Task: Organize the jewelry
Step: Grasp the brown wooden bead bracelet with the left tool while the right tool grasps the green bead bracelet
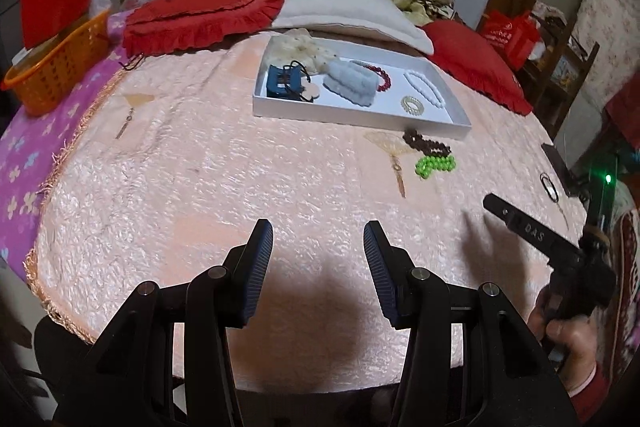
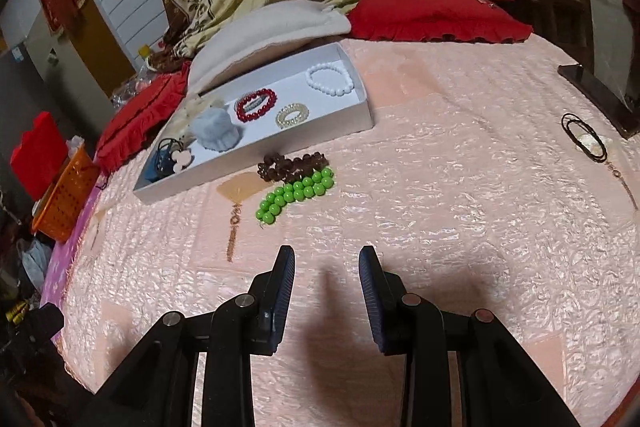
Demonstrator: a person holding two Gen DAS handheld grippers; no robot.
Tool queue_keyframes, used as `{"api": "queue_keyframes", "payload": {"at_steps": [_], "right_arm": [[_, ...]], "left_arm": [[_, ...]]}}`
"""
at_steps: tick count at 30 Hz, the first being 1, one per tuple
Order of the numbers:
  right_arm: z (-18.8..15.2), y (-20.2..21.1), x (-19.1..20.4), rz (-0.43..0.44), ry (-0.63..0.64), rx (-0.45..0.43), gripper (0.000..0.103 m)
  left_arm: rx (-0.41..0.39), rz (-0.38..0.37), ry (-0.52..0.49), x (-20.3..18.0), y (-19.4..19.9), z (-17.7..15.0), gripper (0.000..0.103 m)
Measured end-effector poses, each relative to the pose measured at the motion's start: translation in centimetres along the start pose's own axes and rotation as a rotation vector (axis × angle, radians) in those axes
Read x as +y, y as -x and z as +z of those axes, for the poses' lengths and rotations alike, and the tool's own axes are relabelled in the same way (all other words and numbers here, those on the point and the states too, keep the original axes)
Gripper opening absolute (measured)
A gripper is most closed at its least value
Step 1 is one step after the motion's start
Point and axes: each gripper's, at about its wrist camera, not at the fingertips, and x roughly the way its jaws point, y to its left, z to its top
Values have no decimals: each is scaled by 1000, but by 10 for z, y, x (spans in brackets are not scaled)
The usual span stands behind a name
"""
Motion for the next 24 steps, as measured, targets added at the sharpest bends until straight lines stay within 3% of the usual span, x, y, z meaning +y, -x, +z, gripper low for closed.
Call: {"api": "queue_keyframes", "payload": {"at_steps": [3,12,17,22,24], "right_arm": [[9,-12,0,0,23,29,32],[81,-90,14,-40,109,116,32],[85,-123,49,-71,225,205,32],[67,-128,98,106,284,289,32],[51,-123,119,254,325,367,32]], "left_arm": [[9,-2,12,2,-4,0,47],[22,-7,53,15,-12,2,47],[22,5,85,31,-17,6,47],[12,24,144,55,-20,12,47],[10,34,158,64,-19,14,47]]}}
